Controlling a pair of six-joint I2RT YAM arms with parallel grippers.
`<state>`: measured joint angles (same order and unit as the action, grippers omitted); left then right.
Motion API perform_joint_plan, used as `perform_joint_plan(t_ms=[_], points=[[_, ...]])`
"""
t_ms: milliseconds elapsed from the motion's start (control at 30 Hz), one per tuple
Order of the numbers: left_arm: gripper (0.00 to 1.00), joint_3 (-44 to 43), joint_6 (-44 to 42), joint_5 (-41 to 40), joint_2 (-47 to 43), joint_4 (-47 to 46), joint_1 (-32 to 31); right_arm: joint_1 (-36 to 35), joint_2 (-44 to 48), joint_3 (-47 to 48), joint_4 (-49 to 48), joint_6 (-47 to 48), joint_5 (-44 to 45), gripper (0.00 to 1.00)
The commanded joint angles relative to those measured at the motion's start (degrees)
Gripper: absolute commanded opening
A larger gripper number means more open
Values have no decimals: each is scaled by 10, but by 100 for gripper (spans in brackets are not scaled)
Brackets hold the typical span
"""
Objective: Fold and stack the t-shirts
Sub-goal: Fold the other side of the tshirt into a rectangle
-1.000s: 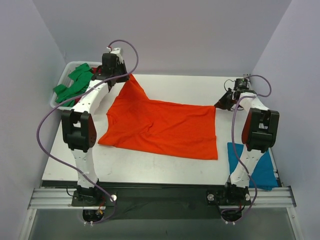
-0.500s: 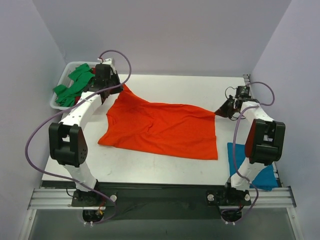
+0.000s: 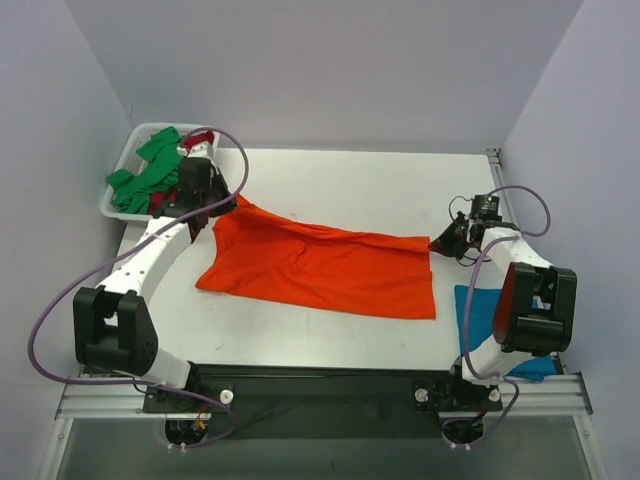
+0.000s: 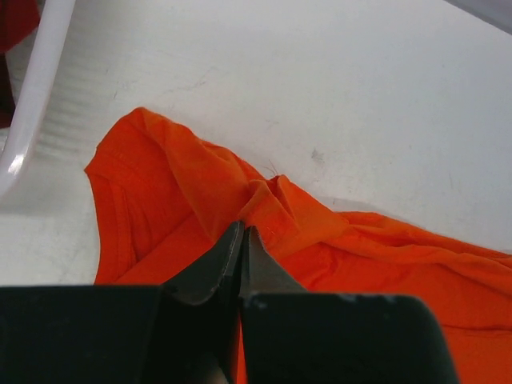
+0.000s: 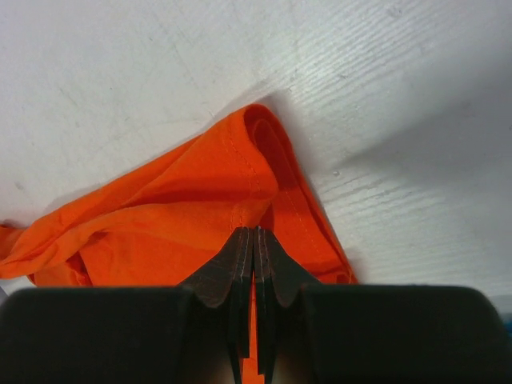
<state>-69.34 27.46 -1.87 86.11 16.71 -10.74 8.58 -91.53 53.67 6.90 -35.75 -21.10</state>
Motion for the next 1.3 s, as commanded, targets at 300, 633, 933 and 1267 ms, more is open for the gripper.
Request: perform_joint_plan(t_ms=[300,633,933,1267], points=[[0,79,59,-58,-82,29,8,8,62,-59,-10,13,16,0],[0,108,76,-83,-123,65,16,13,80,-78,-10,16,16,0],[0,166,95,-69,-147,65,17,14,91,-96,-11,18,19,0],[0,218,124,-46,-142,46,17,14,130,-105,9,17,26,30]])
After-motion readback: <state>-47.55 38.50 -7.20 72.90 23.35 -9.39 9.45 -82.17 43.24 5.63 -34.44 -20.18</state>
